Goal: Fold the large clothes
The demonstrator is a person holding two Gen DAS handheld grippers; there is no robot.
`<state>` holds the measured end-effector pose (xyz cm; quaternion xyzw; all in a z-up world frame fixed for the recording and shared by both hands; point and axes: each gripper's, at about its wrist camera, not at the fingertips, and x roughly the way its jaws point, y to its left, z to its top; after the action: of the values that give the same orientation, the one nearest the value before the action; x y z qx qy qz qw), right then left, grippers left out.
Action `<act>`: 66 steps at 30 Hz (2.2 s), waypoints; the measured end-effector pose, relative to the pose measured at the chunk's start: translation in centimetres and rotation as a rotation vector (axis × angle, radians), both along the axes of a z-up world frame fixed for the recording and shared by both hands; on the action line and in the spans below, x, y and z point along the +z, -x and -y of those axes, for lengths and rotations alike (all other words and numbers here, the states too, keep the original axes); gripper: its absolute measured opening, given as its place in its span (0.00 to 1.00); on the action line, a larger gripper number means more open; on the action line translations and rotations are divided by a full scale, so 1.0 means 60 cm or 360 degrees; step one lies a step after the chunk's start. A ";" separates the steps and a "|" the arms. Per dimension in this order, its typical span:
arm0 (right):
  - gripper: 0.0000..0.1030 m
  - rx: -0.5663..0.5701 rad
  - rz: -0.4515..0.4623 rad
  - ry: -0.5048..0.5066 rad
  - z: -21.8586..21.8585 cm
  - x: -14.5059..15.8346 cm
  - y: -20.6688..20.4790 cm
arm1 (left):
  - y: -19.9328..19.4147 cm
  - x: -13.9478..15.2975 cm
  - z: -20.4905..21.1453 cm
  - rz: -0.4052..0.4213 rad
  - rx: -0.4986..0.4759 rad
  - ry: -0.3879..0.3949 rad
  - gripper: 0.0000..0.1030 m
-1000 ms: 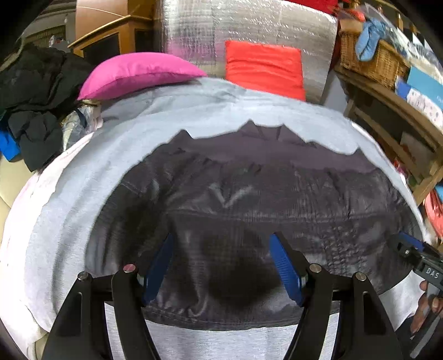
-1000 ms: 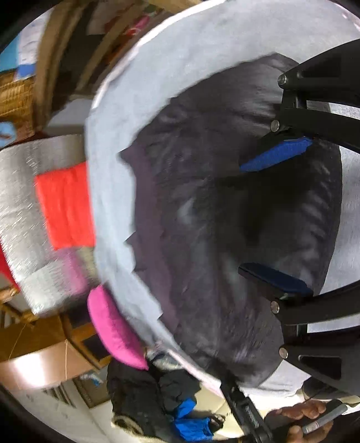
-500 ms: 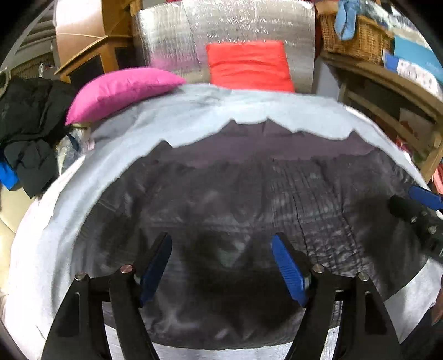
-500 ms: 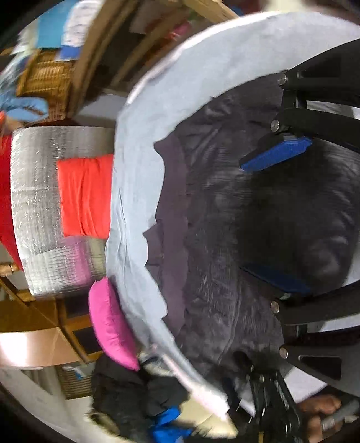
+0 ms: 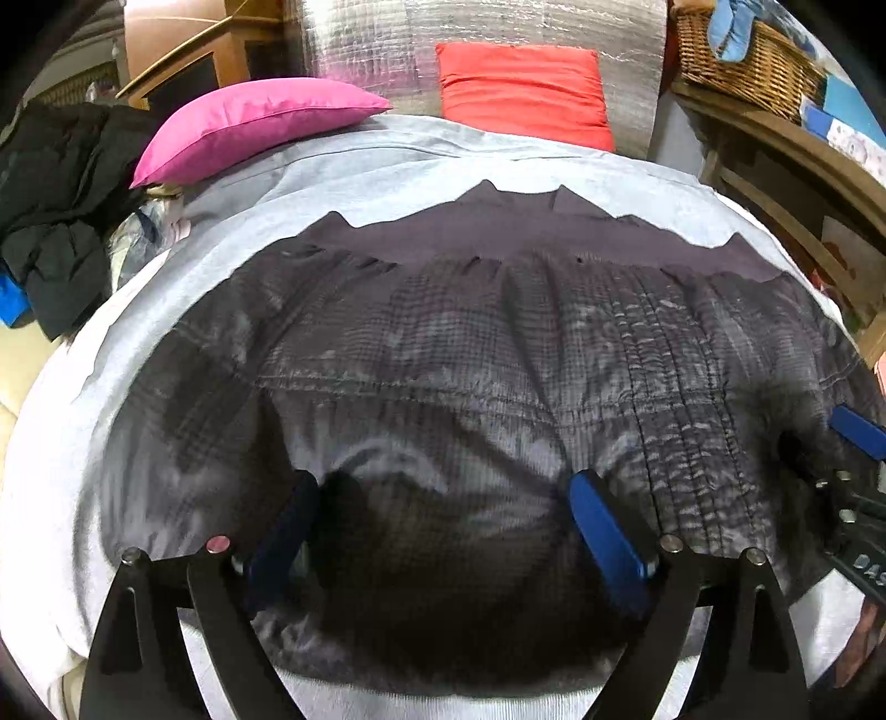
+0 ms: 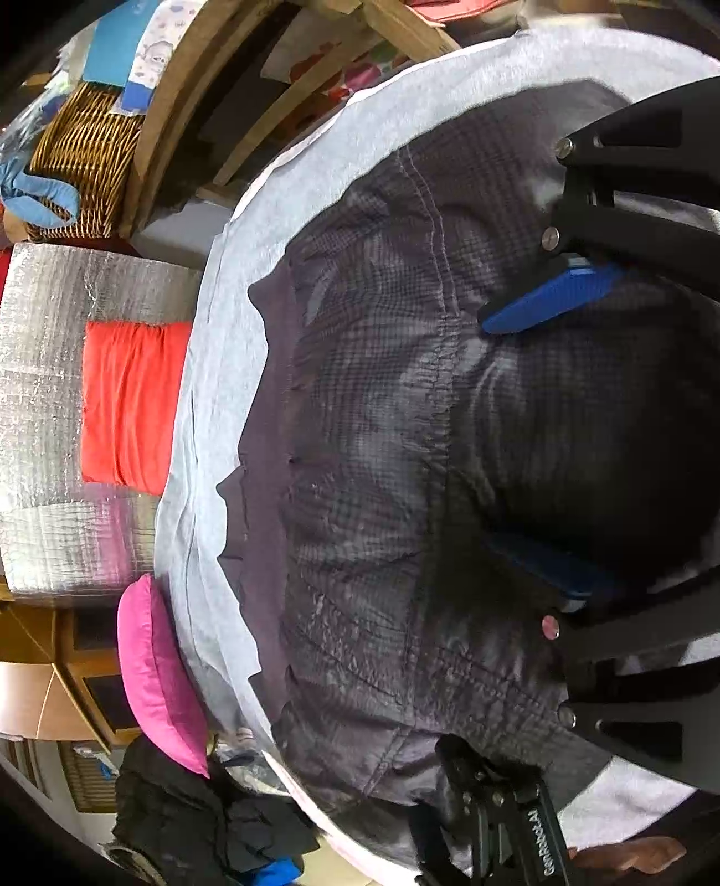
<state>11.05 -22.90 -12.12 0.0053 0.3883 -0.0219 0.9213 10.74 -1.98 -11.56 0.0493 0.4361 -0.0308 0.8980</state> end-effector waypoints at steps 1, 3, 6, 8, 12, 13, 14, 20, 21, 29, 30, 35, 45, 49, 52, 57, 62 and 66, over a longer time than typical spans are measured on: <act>0.76 -0.0004 0.0016 -0.0011 0.002 0.010 0.007 | 0.008 0.007 -0.004 0.0005 0.0006 0.0009 0.90; 0.76 0.0009 0.0087 0.0009 -0.004 0.038 0.030 | 0.022 0.022 -0.003 0.0043 -0.0007 0.0013 0.90; 0.76 0.0025 0.0115 0.0002 -0.013 0.054 0.057 | 0.039 0.028 0.003 0.0080 -0.0022 -0.0026 0.90; 0.76 0.0022 0.0113 0.0004 -0.018 0.048 0.066 | 0.041 0.017 0.004 0.0045 -0.0022 -0.0032 0.90; 0.77 0.0009 -0.0025 0.0004 -0.014 -0.006 0.053 | 0.028 -0.013 -0.002 -0.0051 -0.0011 -0.0021 0.90; 0.78 0.0011 -0.0028 0.0014 -0.014 -0.012 0.051 | 0.026 -0.016 -0.003 -0.0056 -0.0010 -0.0015 0.91; 0.78 0.0012 -0.0021 0.0013 -0.013 -0.014 0.053 | 0.025 -0.016 -0.004 -0.0054 -0.0007 -0.0015 0.92; 0.78 0.0019 -0.0037 -0.0009 -0.011 0.002 0.051 | 0.028 0.005 -0.011 -0.0051 -0.0014 -0.0015 0.92; 0.78 0.0034 -0.0033 -0.0027 -0.007 0.011 0.049 | 0.026 0.019 -0.017 -0.0021 -0.0015 -0.0004 0.92; 0.78 0.0000 -0.0019 -0.0189 0.129 0.095 -0.015 | -0.070 0.088 -0.143 0.0122 0.0042 0.0069 0.92; 0.78 -0.0023 -0.0032 -0.0201 0.159 0.096 -0.033 | -0.089 0.084 -0.160 0.0096 0.0049 0.0107 0.92; 0.78 -0.0016 -0.0206 -0.0491 0.248 0.050 -0.115 | -0.179 0.054 -0.210 -0.0067 0.0055 0.0220 0.90; 0.78 0.0013 -0.0275 -0.0518 0.266 0.031 -0.255 | -0.280 0.048 -0.178 -0.0122 -0.0062 0.0224 0.90; 0.35 0.0098 -0.0424 -0.0582 0.256 -0.005 -0.308 | -0.328 0.019 -0.164 -0.0260 -0.0064 0.0131 0.15; 0.16 0.0079 -0.0353 -0.0510 0.256 0.014 -0.302 | -0.339 0.017 -0.184 -0.0244 -0.0018 0.0223 0.14; 0.15 -0.0078 -0.0270 -0.0515 0.289 0.016 -0.284 | -0.357 -0.030 -0.193 -0.0281 0.0069 0.0198 0.14; 0.20 -0.0208 -0.0339 -0.0598 0.280 -0.043 -0.287 | -0.346 -0.010 -0.184 -0.0249 0.0113 0.0134 0.21; 0.53 -0.0211 -0.0245 -0.0463 0.259 0.008 -0.250 | -0.280 0.062 -0.175 -0.0029 0.0113 0.0063 0.54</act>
<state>26.03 -38.42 -11.64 0.1626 0.4556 -0.0267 0.8748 27.55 8.53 -7.84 0.0158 0.4451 -0.0079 0.8953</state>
